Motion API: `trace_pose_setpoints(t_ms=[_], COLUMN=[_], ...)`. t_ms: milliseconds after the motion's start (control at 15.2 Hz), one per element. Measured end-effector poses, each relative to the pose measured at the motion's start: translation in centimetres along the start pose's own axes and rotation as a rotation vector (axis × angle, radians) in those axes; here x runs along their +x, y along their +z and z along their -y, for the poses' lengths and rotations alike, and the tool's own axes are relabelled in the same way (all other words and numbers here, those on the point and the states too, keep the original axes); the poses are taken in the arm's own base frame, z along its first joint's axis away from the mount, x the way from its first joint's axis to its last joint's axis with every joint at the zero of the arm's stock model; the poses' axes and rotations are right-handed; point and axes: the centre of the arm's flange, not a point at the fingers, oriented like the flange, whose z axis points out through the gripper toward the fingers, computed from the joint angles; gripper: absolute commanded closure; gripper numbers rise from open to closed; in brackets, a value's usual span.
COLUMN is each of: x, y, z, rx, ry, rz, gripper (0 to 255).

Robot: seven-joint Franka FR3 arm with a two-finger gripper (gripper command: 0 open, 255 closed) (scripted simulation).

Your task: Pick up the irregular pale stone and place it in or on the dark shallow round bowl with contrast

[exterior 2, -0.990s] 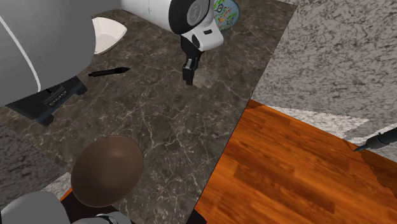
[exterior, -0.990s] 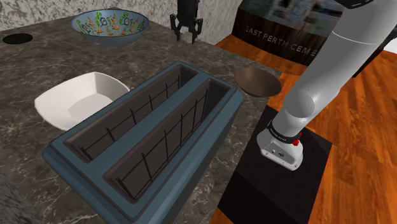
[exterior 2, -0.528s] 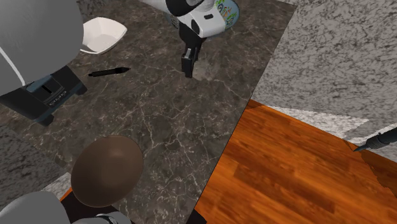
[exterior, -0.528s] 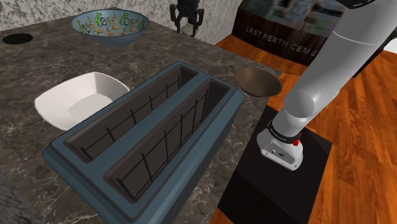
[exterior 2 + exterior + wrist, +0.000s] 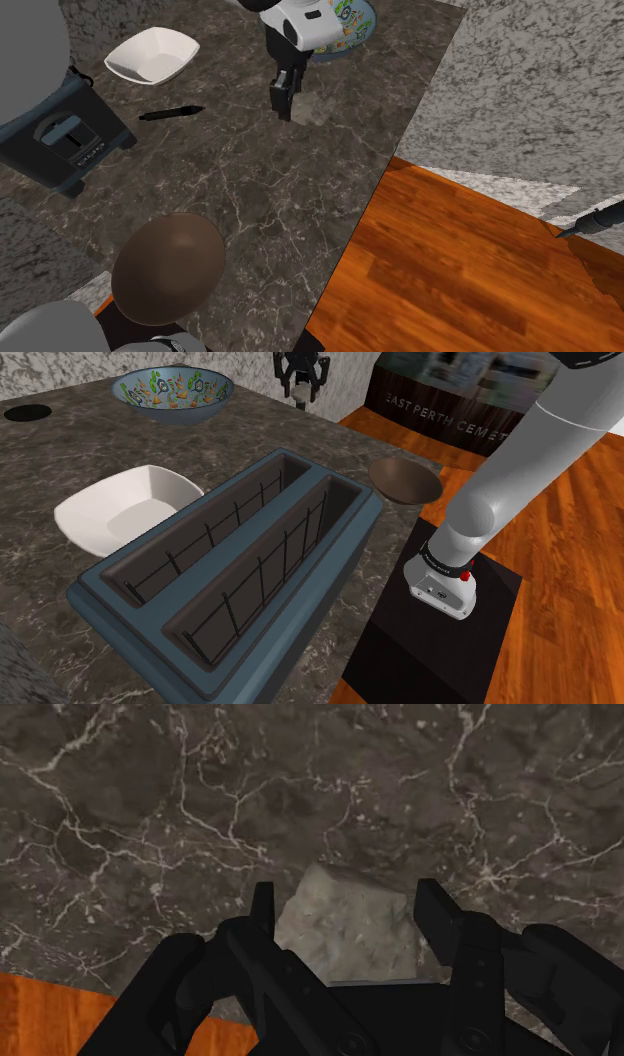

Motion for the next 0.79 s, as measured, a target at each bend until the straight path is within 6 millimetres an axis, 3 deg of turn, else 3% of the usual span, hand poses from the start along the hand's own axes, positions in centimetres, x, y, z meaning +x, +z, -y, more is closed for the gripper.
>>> trace_pose_setpoints(t_ms=[792], x=[-6.6], y=[0.5], z=[-13.7], rx=[0.000], ry=[0.000], rz=[-0.001], gripper=[255])
